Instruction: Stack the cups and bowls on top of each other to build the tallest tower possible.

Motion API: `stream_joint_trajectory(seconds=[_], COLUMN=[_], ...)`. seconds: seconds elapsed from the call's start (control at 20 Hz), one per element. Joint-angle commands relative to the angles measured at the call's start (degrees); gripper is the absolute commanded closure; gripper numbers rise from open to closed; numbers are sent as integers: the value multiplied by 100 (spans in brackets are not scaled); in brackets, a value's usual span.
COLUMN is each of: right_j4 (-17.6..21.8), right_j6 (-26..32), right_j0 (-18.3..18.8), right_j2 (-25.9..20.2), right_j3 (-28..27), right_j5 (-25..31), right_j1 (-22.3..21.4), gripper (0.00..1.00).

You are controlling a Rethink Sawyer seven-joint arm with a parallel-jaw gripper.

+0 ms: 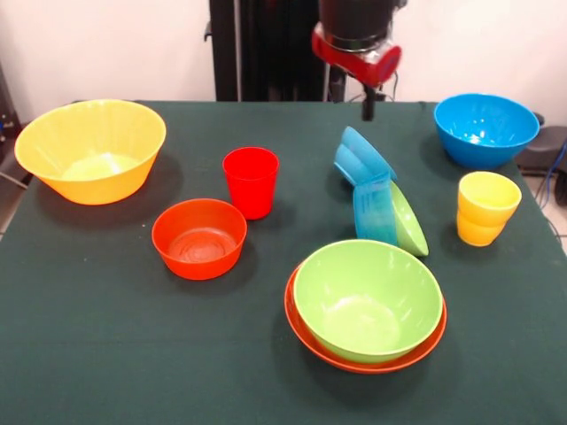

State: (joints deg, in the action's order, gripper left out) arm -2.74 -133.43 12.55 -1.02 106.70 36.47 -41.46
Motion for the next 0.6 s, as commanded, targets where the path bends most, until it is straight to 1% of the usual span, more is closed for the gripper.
stream_joint_trajectory(seconds=[0.05, 0.15, 0.35, 0.55, 0.6], right_j4=[1137, 1202, 1376, 1466, 1498], right_j6=[540, 586, 530, 485, 463], right_j0=[-45, 32, 120, 172, 183], right_j2=[264, 176, 46, -27, -27], right_j3=[-1126, -1068, -920, -951, -1017], right_j5=[66, 154, -60, -114, -126], right_j1=[-174, -287, -326, -219, -137], gripper=[0, 0, 0, 0, 0])
